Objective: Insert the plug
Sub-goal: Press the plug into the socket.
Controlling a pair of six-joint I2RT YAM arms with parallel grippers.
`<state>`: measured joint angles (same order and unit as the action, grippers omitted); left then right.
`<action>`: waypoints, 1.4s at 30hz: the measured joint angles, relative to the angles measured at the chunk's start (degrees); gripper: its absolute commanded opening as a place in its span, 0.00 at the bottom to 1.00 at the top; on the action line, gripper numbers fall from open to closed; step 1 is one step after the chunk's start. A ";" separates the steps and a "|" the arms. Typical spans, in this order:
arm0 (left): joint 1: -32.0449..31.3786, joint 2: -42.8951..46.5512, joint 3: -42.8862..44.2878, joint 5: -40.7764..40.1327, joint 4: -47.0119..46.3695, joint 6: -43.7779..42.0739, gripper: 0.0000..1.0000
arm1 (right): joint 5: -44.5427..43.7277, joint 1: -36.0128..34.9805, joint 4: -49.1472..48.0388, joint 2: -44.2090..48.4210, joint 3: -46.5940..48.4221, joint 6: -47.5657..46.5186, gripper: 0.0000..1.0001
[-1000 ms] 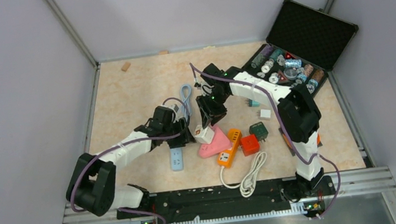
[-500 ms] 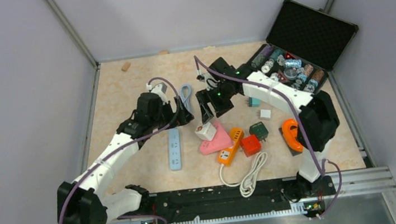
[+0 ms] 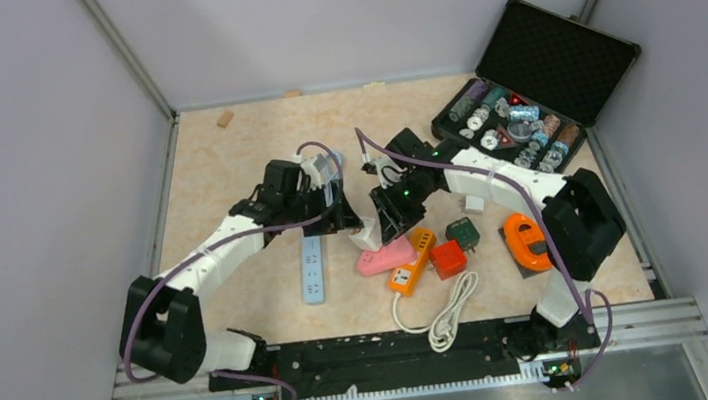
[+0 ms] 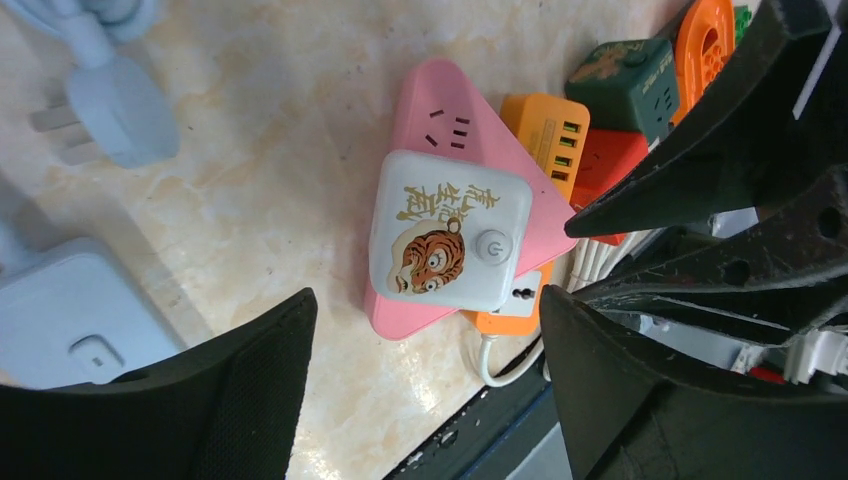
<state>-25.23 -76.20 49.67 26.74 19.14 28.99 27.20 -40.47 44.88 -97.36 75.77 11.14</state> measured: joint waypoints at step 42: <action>-5.53 -17.18 8.31 10.43 0.79 -7.04 0.08 | -4.63 0.74 3.08 -5.57 -1.16 5.01 0.17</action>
<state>-30.76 -93.38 57.98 37.17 19.92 21.96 22.57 -39.72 47.97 -102.94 74.61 16.14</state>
